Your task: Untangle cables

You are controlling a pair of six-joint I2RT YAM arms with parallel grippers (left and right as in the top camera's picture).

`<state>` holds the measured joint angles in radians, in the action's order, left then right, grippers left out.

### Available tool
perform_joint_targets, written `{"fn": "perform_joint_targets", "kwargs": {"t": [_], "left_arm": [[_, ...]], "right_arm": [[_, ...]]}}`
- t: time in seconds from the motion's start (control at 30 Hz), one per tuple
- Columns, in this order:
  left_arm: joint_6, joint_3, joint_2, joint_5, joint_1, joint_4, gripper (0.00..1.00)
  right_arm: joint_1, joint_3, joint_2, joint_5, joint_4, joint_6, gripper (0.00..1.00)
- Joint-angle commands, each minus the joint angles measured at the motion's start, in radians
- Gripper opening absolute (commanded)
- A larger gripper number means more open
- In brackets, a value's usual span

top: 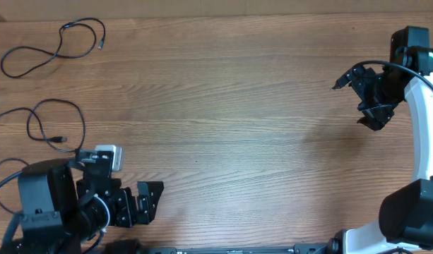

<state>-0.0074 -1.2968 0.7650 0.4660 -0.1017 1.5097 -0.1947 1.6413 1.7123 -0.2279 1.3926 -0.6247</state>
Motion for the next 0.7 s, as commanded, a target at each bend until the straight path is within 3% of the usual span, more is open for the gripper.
{"fn": "perform_joint_targets", "kwargs": {"t": [0.0, 0.13, 0.33, 0.5, 0.67], "left_arm": [[0.063, 0.080, -0.085, -0.005, 0.029, -0.059, 1.00], [0.149, 0.224, -0.225, -0.006, 0.042, -0.174, 1.00], [0.161, 0.400, -0.463, -0.022, 0.060, -0.249, 1.00], [0.174, 0.462, -0.514, -0.029, 0.058, -0.283, 0.99], [0.192, 0.568, -0.533, -0.020, 0.077, -0.457, 0.99]], "right_arm": [[-0.002, 0.002, 0.000, 0.007, 0.000, 0.000, 1.00], [-0.002, 0.002, 0.000, 0.007, 0.000, 0.000, 1.00], [-0.002, 0.002, 0.000, 0.007, 0.000, 0.000, 1.00], [-0.002, 0.002, 0.000, 0.007, 0.000, 0.000, 1.00], [-0.002, 0.002, 0.000, 0.007, 0.000, 0.000, 1.00]]}}
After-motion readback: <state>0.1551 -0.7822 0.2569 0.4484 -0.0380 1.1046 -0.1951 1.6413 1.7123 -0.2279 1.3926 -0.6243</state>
